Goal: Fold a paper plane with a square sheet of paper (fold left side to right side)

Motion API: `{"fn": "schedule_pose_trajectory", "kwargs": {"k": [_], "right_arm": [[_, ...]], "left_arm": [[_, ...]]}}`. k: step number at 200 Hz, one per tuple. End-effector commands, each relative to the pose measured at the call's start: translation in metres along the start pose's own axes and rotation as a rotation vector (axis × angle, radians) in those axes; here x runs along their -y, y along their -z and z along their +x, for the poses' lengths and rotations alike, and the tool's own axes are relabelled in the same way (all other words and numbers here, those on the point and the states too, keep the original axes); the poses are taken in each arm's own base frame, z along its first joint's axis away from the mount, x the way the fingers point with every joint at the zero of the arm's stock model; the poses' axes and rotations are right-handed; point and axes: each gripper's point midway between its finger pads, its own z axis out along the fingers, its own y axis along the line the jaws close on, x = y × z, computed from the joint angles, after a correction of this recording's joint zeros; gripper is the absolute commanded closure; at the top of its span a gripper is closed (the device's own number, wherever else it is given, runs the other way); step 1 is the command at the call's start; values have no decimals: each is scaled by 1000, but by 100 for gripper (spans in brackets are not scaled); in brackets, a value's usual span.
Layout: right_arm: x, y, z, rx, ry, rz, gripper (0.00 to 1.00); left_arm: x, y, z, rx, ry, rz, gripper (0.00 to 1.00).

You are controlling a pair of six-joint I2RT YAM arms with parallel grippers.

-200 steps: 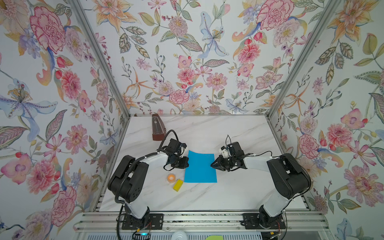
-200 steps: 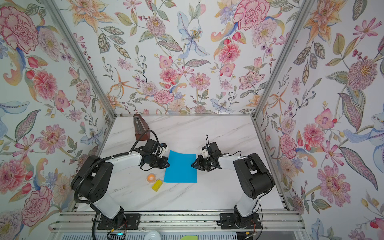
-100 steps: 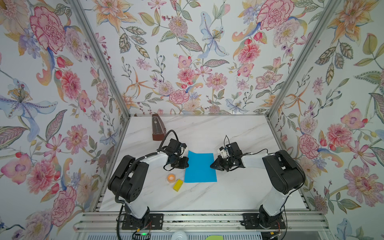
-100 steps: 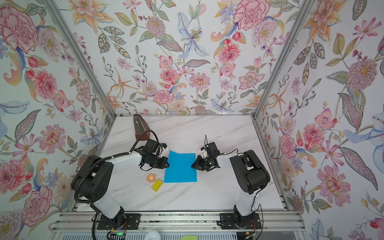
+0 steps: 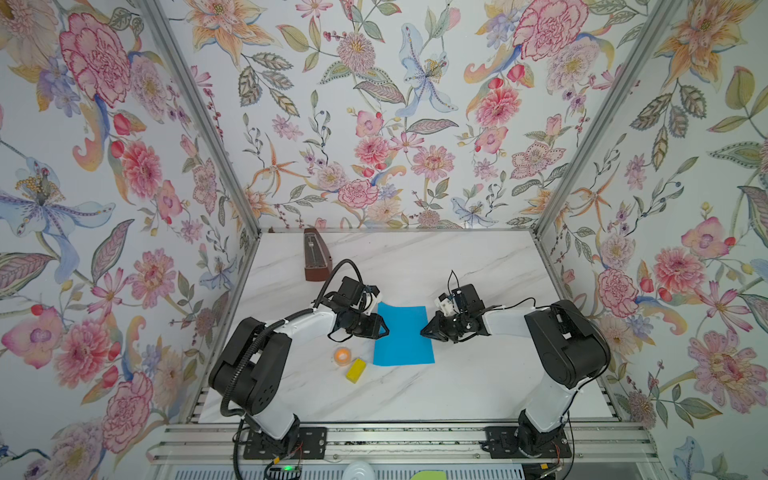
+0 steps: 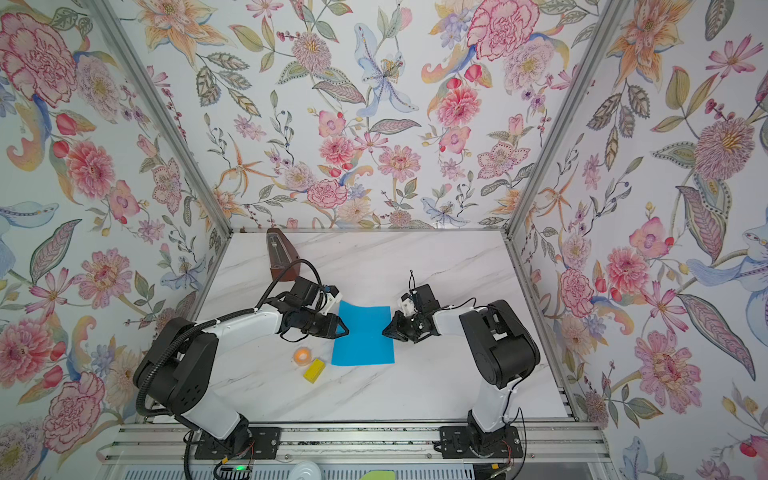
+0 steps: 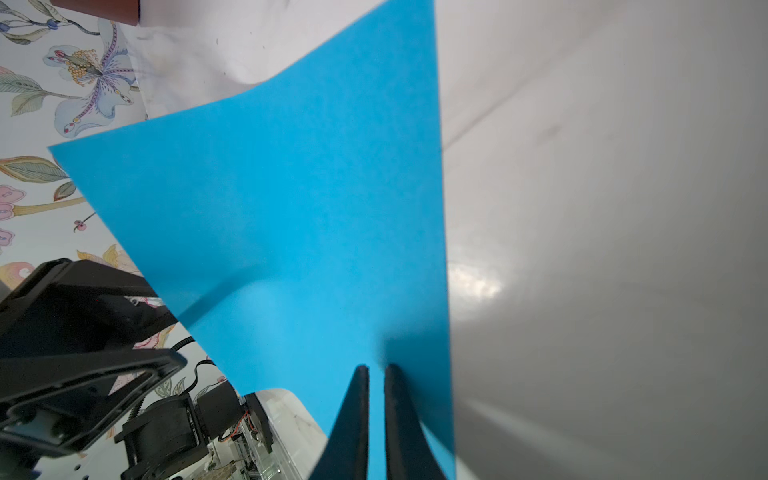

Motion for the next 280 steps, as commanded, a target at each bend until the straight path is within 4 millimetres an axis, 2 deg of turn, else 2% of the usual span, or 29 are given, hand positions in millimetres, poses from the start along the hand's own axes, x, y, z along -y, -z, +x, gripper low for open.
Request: {"fn": "schedule_pose_trajectory", "kwargs": {"k": [1,56,128,203,242,263,280], "right_arm": [[9,-2,3,-10,-4,33,88],[7,-1,3,-8,1,31,88],[5,0,3,-9,4,29,88],[-2,5,1,-3,21,20,89],[-12,12,-4,22,35,1,82],[-18,17,-8,42,31,-14,76],[-27,20,-11,60,28,-45,75]], "left_arm": [[26,8,-15,37,-16,45,54],[52,0,-39,119,-11,130,45],[55,-25,-35,80,-21,141,44],[51,-38,-32,74,-2,149,47],[49,-42,-27,56,2,151,61],[48,-43,-25,51,4,145,64],[47,-43,-24,52,7,144,65]]}}
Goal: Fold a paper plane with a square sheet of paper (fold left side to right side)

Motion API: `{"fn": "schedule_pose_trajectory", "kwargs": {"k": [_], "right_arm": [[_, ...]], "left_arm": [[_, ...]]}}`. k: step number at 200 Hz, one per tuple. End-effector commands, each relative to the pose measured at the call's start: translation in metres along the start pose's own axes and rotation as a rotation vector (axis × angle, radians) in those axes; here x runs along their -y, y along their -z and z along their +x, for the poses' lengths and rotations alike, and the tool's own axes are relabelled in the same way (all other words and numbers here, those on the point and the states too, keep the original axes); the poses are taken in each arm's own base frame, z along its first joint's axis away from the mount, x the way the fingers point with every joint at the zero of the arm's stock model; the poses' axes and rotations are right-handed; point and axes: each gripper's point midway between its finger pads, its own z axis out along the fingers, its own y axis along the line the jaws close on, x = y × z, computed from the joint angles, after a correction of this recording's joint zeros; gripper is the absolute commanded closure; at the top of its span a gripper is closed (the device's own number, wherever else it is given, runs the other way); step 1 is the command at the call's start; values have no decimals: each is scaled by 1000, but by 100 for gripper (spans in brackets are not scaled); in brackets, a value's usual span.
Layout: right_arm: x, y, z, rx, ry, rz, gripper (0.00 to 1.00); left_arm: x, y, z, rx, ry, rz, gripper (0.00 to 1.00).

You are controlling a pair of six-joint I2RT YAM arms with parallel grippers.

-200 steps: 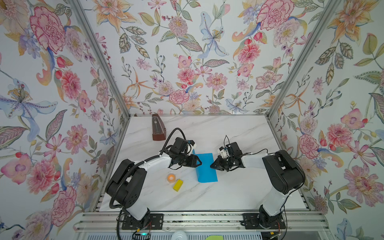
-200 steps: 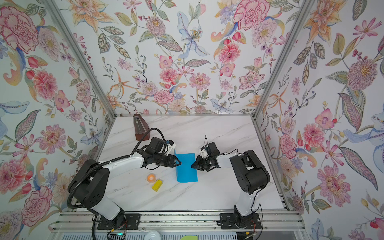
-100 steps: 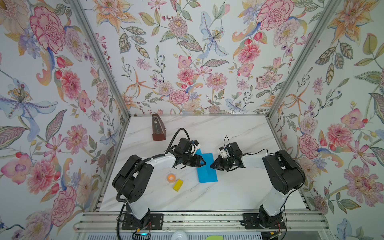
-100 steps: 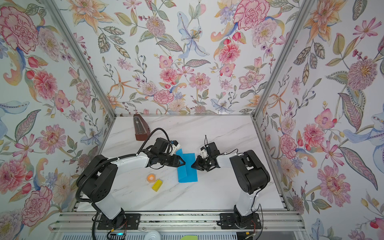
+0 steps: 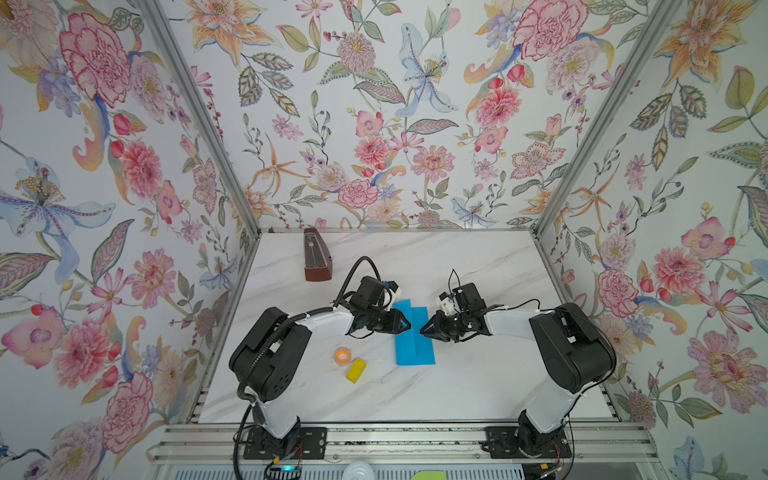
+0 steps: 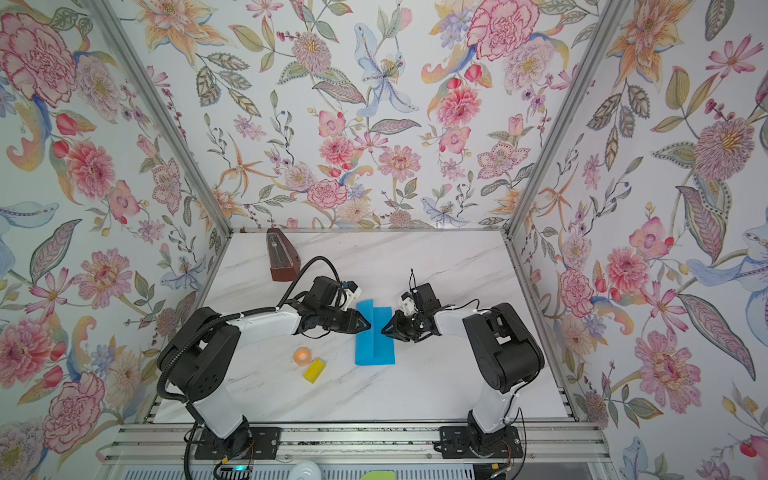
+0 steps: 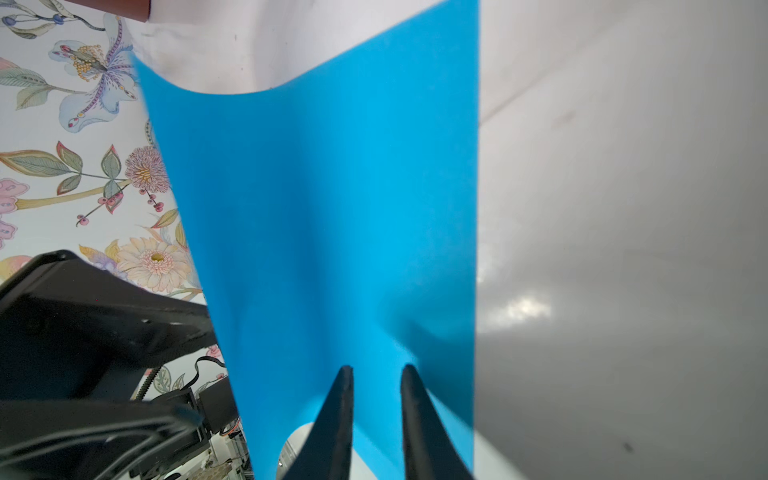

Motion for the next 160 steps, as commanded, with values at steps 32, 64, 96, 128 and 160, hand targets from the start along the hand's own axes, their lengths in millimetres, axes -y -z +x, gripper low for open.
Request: {"fn": "schedule_pose_trajectory", "kwargs": {"k": [32,64,96,128,160], "right_arm": [[-39,14,-10,66,-1,-156,74],[-51,9,-6,46,-2,-211,74],[-49,3,-3,38,-14,-216,74],[-49,-2,2,19,-21,-223,74],[-49,-5,7,11,-23,-222,76]], "left_arm": [[1,-6,8,-25,4,16,70],[1,-5,8,-21,2,13,75],[0,-5,7,-18,6,8,77],[-1,-4,6,-11,8,2,77],[-2,-5,5,-7,9,-1,77]]}}
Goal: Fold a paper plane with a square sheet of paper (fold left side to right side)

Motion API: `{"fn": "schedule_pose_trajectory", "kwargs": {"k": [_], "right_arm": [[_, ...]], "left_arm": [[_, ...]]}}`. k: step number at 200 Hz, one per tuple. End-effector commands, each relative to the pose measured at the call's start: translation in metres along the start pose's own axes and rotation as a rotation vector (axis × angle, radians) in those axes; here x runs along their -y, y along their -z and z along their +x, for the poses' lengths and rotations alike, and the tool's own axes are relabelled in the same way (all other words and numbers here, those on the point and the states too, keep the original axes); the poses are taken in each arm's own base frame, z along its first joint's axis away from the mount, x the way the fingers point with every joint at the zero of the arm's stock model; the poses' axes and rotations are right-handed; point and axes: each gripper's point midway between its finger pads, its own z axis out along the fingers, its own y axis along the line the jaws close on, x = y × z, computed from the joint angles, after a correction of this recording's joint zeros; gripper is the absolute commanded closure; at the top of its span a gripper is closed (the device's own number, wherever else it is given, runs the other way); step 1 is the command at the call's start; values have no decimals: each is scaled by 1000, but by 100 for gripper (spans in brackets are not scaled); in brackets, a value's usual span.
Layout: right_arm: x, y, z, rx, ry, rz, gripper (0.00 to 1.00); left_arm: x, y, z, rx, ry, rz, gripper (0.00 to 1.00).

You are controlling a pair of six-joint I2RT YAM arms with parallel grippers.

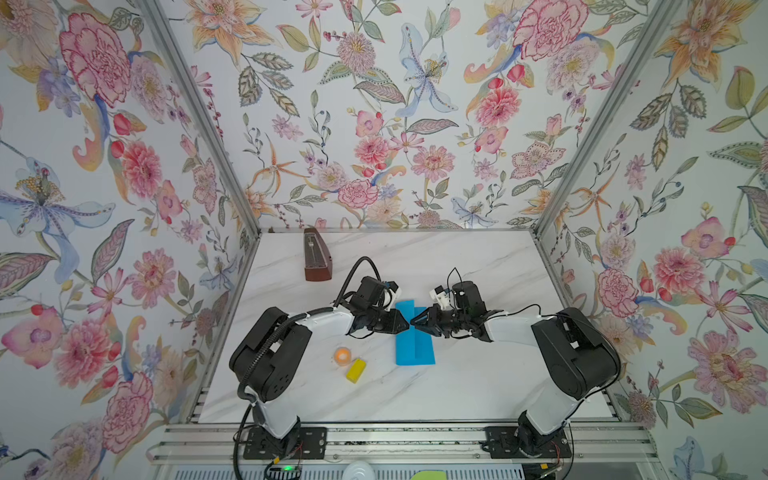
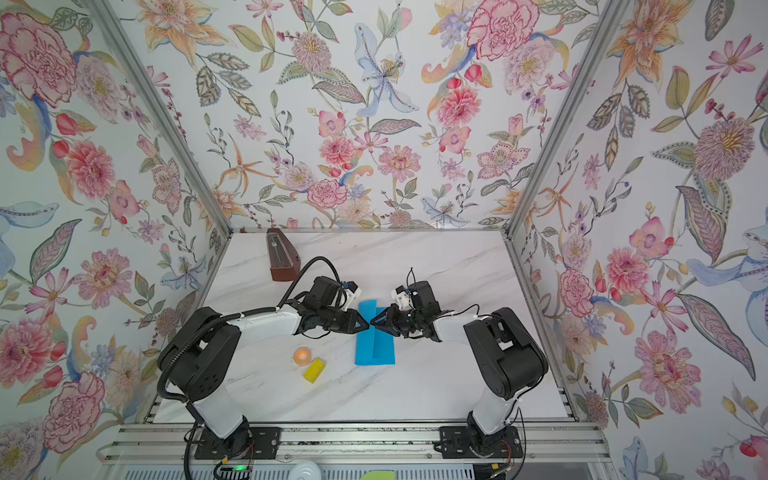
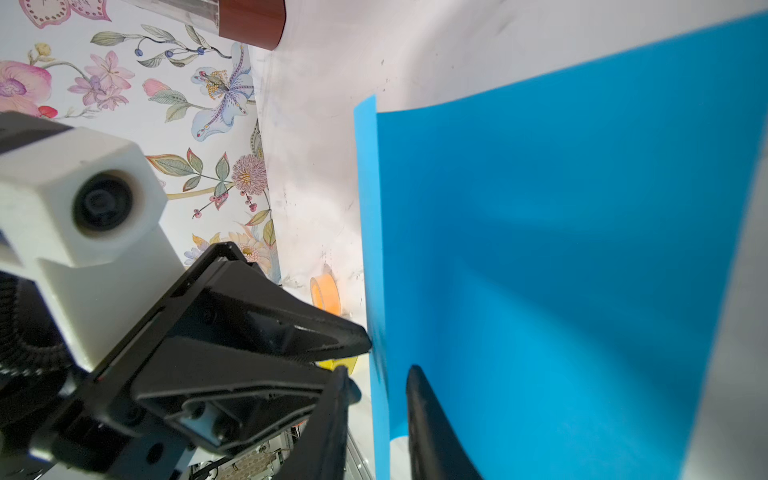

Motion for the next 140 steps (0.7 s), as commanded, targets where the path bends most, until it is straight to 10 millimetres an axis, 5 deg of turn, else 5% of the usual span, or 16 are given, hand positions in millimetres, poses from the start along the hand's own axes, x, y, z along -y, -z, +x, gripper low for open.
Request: {"fn": "schedule_pose_trajectory", "kwargs": {"k": [1,140], "right_arm": [[4,-4,8,-18,-15,-4,76],[5,-3,11,-33,-16,23,95]], "left_arm": [[-2,-4,4,-5,5,1,77],[-3,-5,1,7,12,-10,76]]}}
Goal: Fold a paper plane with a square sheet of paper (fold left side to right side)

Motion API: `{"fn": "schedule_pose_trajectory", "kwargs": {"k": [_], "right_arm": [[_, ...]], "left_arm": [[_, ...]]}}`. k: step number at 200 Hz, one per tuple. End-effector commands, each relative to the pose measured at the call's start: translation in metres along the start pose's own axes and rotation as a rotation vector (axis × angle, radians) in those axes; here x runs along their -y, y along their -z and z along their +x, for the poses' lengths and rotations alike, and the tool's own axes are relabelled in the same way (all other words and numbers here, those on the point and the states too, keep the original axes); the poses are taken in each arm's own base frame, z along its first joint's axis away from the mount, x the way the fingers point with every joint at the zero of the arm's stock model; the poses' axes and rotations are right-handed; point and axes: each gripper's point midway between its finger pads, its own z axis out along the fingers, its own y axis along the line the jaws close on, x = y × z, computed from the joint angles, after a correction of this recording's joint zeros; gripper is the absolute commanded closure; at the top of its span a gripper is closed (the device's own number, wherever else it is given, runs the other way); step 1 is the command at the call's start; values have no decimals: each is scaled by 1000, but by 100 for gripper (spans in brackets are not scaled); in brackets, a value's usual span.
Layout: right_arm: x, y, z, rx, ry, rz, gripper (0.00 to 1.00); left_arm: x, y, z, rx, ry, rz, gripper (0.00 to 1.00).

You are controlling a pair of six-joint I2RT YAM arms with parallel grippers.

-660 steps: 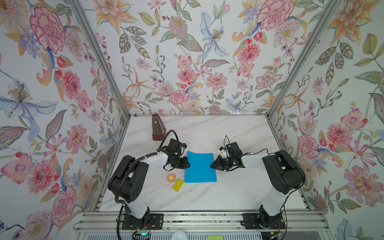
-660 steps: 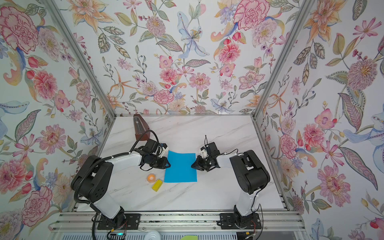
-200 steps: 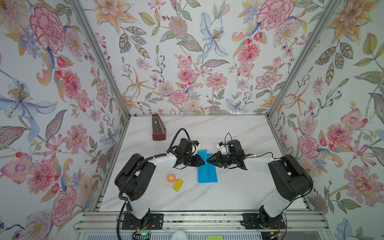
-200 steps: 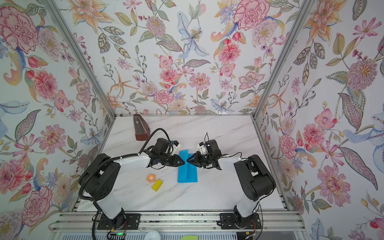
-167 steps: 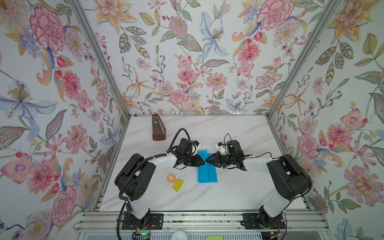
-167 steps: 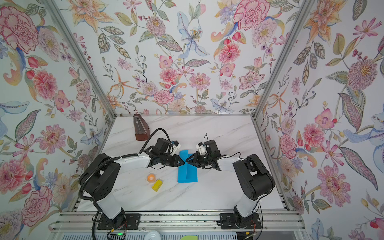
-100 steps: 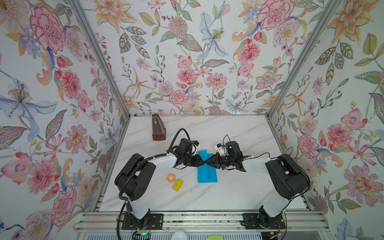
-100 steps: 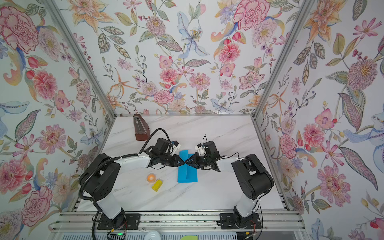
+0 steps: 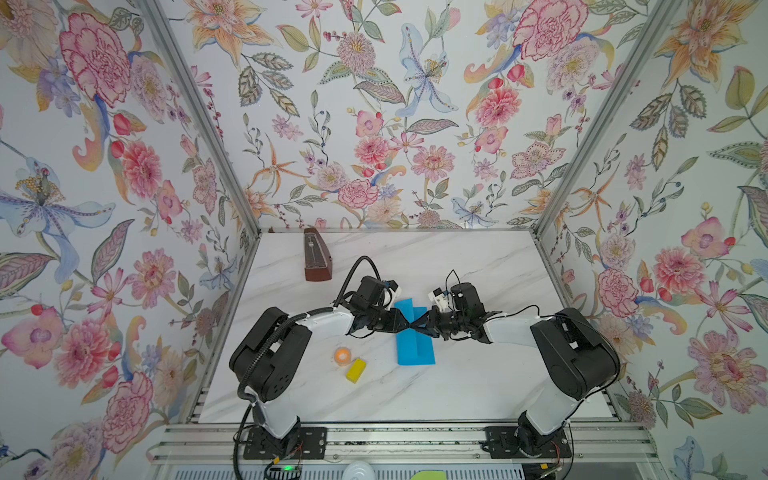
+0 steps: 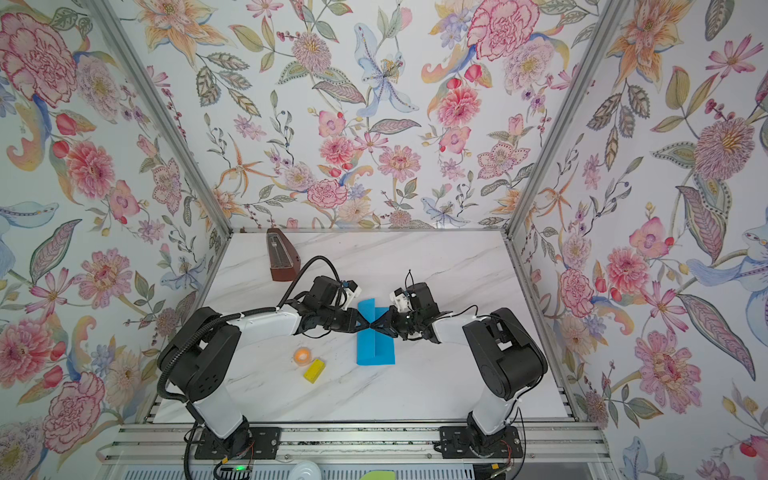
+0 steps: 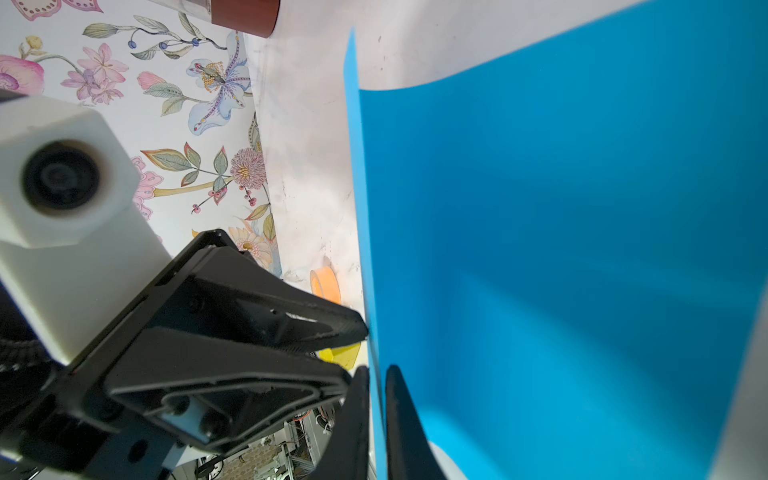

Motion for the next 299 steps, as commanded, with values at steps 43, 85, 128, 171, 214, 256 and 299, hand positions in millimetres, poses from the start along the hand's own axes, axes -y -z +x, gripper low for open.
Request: {"fn": "schedule_pose_trajectory", "kwargs": {"k": [43,85,128,171,214,256,299], "right_arm": [[22,7,-1,-9,12,106,100],[36,13,-9,-8,7,138,100],[47,15,-11,-21,-6,153,100],[57,19,-12,-14,-20,177,100],[65,21,-12,-16,-31,186,100],[70,22,-11,-20,-35,201,100],[73,24,-10,-16,-42,216,100]], "left_arm": [[-1,-1,4,-3,-6,-7,73],[3,-3,7,-13,-12,3,70],[-7,-9,13,-41,-19,-67,60],[-14,-13,15,-58,-27,-119,51],[-16,-20,14,-66,-19,-114,47],[-18,-26,12,-71,-15,-114,45],[-20,-29,13,-81,-9,-113,47]]}}
